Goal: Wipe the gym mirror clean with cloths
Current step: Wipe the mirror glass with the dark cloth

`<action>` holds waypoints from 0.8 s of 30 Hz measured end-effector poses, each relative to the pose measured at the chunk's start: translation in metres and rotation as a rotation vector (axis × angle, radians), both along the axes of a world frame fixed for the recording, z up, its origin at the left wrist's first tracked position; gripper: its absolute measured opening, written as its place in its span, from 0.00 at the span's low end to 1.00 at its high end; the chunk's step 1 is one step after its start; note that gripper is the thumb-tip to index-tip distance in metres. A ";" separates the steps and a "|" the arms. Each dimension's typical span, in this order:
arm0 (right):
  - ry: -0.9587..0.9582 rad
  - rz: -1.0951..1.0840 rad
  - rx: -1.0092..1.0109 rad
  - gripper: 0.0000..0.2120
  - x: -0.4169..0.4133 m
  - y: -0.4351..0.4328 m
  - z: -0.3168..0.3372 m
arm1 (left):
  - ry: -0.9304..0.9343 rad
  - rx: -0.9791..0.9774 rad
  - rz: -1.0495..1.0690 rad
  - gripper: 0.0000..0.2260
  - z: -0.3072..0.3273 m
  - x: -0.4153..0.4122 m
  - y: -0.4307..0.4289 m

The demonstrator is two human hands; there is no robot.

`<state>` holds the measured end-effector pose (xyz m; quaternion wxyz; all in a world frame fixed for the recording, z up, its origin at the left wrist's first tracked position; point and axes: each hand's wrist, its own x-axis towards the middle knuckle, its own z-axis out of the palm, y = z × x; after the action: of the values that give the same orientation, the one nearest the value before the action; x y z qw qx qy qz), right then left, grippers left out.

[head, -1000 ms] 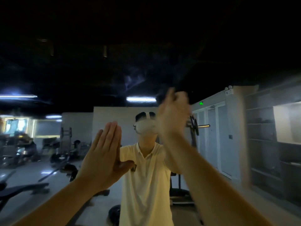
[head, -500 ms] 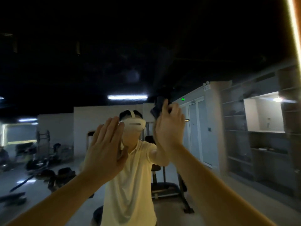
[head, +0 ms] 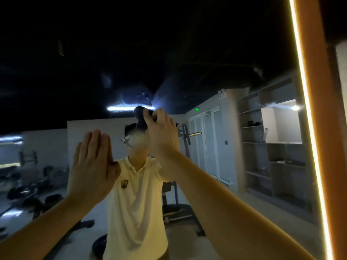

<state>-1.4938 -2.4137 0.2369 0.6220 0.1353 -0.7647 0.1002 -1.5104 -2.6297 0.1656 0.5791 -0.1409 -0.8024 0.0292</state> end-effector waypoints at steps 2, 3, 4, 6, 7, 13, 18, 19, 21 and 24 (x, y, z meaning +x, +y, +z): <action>0.017 0.043 -0.051 0.32 -0.008 -0.012 -0.016 | 0.010 0.009 -0.011 0.35 0.000 0.001 -0.001; 0.000 0.062 -0.023 0.32 -0.011 -0.020 -0.037 | 0.011 0.009 -0.014 0.35 0.001 0.002 -0.002; -0.019 0.077 0.051 0.30 -0.011 -0.027 -0.064 | 0.011 0.012 -0.017 0.35 0.000 0.004 -0.003; -0.042 0.122 0.281 0.25 -0.007 -0.028 -0.129 | 0.005 0.007 -0.029 0.35 -0.008 0.013 -0.001; -0.086 0.153 0.410 0.24 -0.001 -0.025 -0.161 | 0.004 -0.010 -0.039 0.34 -0.014 0.020 -0.001; -0.185 0.197 0.734 0.11 0.007 0.005 -0.200 | -0.091 -0.166 0.036 0.33 -0.083 0.037 -0.017; 0.015 0.112 0.080 0.24 -0.011 -0.010 -0.103 | -0.119 -0.097 0.045 0.34 -0.115 0.033 -0.022; 0.030 0.120 -0.016 0.26 -0.014 -0.016 -0.105 | -0.120 -0.083 0.041 0.35 -0.120 0.032 -0.023; 0.032 0.107 -0.061 0.27 -0.013 -0.034 -0.138 | -0.118 -0.060 0.020 0.35 -0.132 0.031 -0.025; -0.047 0.148 0.201 0.25 -0.007 -0.051 -0.232 | -0.148 -0.049 -0.010 0.37 -0.154 0.032 -0.026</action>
<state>-1.5009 -2.4644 0.0050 0.5780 0.2508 -0.7732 0.0720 -1.4781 -2.6561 0.0120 0.5146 -0.1610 -0.8414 0.0355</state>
